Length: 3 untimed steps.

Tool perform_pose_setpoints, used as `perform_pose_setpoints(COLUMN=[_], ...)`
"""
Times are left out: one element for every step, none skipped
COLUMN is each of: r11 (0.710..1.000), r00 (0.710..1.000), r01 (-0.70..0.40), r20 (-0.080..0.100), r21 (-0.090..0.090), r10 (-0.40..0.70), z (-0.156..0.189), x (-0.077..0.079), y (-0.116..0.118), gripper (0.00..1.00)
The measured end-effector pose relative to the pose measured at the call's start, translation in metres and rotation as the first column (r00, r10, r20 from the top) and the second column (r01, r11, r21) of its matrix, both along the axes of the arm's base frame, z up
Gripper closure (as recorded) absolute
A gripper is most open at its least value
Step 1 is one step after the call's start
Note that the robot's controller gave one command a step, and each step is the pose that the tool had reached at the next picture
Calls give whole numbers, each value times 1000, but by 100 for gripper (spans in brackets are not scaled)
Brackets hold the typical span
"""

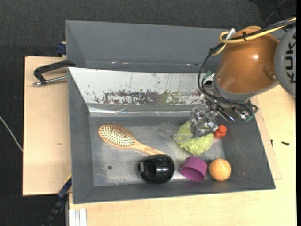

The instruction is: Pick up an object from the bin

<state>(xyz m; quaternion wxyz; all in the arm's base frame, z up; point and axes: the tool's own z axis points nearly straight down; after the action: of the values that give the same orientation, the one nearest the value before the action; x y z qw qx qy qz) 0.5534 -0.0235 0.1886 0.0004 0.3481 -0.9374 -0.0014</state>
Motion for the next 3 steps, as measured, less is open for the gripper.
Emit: perform_pose_setpoints(r11=[1000, 1000, 1000], r00=[1000, 1000, 1000], r01=[-22, -15, -4], r20=[10, 4, 8], r21=[-1, -3, 2], r10=[22, 15, 4], z=[32, 17, -14], x=[-21, -26, -7], y=[-8, 32, 67], gripper=[100, 100, 100])
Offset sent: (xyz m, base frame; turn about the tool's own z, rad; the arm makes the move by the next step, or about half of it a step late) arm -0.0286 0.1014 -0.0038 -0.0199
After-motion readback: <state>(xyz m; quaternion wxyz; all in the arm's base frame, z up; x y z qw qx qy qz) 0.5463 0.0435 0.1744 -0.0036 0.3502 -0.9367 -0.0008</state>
